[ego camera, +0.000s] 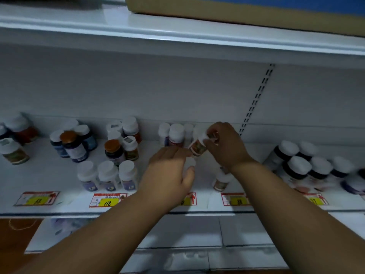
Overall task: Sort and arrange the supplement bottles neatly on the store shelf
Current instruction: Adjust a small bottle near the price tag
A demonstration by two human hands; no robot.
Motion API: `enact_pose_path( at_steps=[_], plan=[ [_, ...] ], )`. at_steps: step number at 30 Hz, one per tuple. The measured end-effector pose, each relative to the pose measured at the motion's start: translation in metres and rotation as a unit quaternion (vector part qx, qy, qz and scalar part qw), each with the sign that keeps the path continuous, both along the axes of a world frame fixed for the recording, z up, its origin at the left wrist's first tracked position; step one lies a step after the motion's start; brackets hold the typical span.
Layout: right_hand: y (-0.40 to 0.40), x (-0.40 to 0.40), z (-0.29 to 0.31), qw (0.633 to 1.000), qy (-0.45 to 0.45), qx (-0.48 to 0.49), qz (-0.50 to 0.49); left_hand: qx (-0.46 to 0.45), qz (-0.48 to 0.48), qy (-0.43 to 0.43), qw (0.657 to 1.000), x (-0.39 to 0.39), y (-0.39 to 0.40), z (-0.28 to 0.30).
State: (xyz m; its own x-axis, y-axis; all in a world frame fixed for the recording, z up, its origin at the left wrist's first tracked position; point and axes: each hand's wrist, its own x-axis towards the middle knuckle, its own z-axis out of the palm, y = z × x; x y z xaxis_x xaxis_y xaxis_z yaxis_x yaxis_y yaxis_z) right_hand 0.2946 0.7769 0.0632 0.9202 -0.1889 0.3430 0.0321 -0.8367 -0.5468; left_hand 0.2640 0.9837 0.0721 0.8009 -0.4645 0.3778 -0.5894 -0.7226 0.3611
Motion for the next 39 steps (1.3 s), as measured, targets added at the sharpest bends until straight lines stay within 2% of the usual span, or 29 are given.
enact_pose_path(
  at_steps=[3,8,13,18,24,32,39],
  plan=[
    [-0.013,-0.029,0.019,0.994,-0.052,0.063,-0.068,-0.012,-0.069,0.003,0.998,-0.005,-0.016,-0.006],
    [-0.046,-0.066,0.034,0.978,-0.048,0.173,-0.103,0.009,-0.148,0.016,0.989,-0.011,-0.055,-0.013],
    [-0.078,-0.082,0.019,0.990,0.010,0.107,-0.094,0.079,-0.154,0.007,0.985,-0.016,-0.095,-0.033],
    [-0.091,-0.082,-0.005,0.997,0.077,0.011,-0.004,0.099,-0.098,-0.002,0.990,-0.016,-0.108,-0.048],
    [-0.086,-0.074,-0.029,0.980,0.160,-0.036,0.112,0.101,-0.072,-0.012,0.992,-0.016,-0.109,-0.061],
    [-0.092,-0.071,-0.030,0.970,0.185,-0.034,0.153,0.062,-0.070,-0.018,0.995,-0.016,-0.111,-0.058],
    [-0.090,-0.066,-0.022,0.956,0.235,-0.043,0.173,0.077,-0.067,-0.004,0.995,-0.019,-0.113,-0.054]
  ],
)
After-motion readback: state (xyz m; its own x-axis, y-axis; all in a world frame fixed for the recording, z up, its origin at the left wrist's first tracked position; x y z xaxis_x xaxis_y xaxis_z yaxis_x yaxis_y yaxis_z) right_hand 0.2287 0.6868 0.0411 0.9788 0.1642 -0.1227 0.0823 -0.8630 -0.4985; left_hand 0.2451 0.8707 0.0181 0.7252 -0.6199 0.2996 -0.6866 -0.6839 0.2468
